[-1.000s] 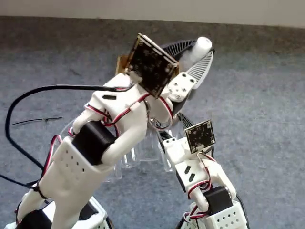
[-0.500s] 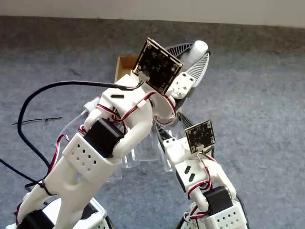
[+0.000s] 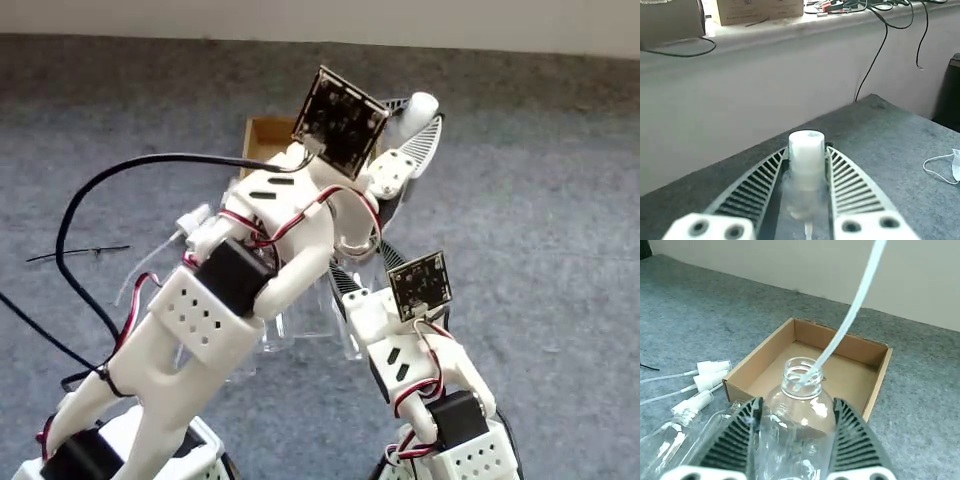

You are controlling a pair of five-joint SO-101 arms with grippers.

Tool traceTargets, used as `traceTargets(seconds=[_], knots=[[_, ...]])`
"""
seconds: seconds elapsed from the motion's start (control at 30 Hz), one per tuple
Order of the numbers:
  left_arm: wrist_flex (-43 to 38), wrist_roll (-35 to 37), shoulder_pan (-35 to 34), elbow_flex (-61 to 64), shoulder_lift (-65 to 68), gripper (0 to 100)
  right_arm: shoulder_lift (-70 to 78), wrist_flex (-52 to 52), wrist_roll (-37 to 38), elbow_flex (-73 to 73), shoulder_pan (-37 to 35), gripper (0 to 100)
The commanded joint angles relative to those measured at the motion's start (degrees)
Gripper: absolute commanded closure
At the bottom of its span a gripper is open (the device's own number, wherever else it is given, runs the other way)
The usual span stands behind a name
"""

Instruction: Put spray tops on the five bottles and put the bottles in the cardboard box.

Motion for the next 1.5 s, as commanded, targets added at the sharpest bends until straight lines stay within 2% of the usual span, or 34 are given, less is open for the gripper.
traceTargets(seconds=[0.0,0.13,0.47,0.67,0.77,0.87,0.93,1.2,1.47], knots=[[-1.2,2.6,-1.0,-0.7,0.6,100,-0.6,-1.2,-0.6,-0.7,0.0,99.4],[-0.6,2.6,-1.1,-0.5,0.6,100,-0.6,-1.2,-0.6,-0.7,0.0,99.4],[17.3,2.5,-7.3,-0.5,-0.3,100,-0.6,-1.2,-0.7,-0.7,0.0,99.4],[28.1,2.2,-7.2,-0.4,-5.3,100,-0.6,-1.2,-0.7,-0.7,0.0,99.4],[29.3,-2.8,-6.8,0.0,-5.6,99,-0.6,-1.2,-0.7,-0.7,-0.2,99.4],[29.1,-5.7,-6.8,3.3,-5.2,90,-0.6,-1.2,-0.7,-0.7,-0.2,99.4],[29.4,-5.8,-6.8,5.7,-5.3,85,-0.6,-1.2,-0.7,-0.7,-0.1,99.4],[29.5,-6.0,-6.8,5.8,-5.7,79,-0.6,-1.2,-0.7,-0.6,-0.2,99.4],[29.5,-6.7,-7.9,-1.8,-9.1,78,-0.6,-1.2,-0.7,-0.4,-0.2,99.4]])
